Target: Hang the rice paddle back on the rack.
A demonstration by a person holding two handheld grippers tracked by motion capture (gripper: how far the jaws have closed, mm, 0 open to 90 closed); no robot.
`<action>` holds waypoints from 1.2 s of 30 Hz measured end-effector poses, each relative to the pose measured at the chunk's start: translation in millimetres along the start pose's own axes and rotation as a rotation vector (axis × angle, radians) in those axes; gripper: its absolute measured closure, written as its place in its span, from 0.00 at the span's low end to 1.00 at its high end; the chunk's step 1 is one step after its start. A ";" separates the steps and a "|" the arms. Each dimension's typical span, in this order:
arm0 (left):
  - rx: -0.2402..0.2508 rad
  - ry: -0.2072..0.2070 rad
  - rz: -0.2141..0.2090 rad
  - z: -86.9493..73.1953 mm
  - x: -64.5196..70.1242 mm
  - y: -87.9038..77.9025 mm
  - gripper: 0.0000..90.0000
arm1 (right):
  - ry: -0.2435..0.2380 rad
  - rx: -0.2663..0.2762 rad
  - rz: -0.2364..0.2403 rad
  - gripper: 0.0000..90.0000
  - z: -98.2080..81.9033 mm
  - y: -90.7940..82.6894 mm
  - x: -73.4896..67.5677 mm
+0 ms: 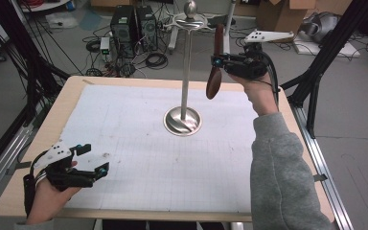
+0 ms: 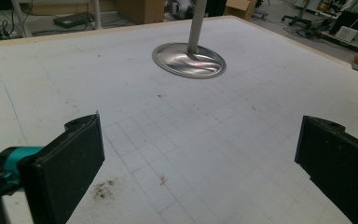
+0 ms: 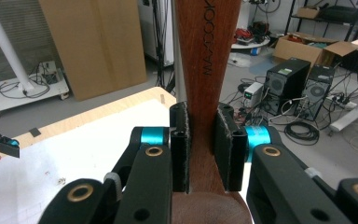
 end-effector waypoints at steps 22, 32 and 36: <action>-0.008 -0.006 0.006 -1.6 -0.2 -0.8 0.02 | -0.003 0.013 0.007 0.86 1.2 3.5 1.9; -0.007 -0.007 0.011 -2.2 -1.4 -2.3 0.02 | -0.012 0.016 0.014 0.86 2.5 3.8 0.1; -0.007 -0.011 0.015 -2.6 -1.9 -2.8 0.02 | -0.011 0.011 0.021 0.86 1.9 5.7 -1.0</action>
Point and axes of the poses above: each handheld gripper's, and its own axes: y roughly forward along the jaws, z roughly out of its top, x roughly to its right, the point moved 3 cm from there along y, roughly forward along the jaws, and after that the axes turned 11 degrees about x, right-handed, at the moved point
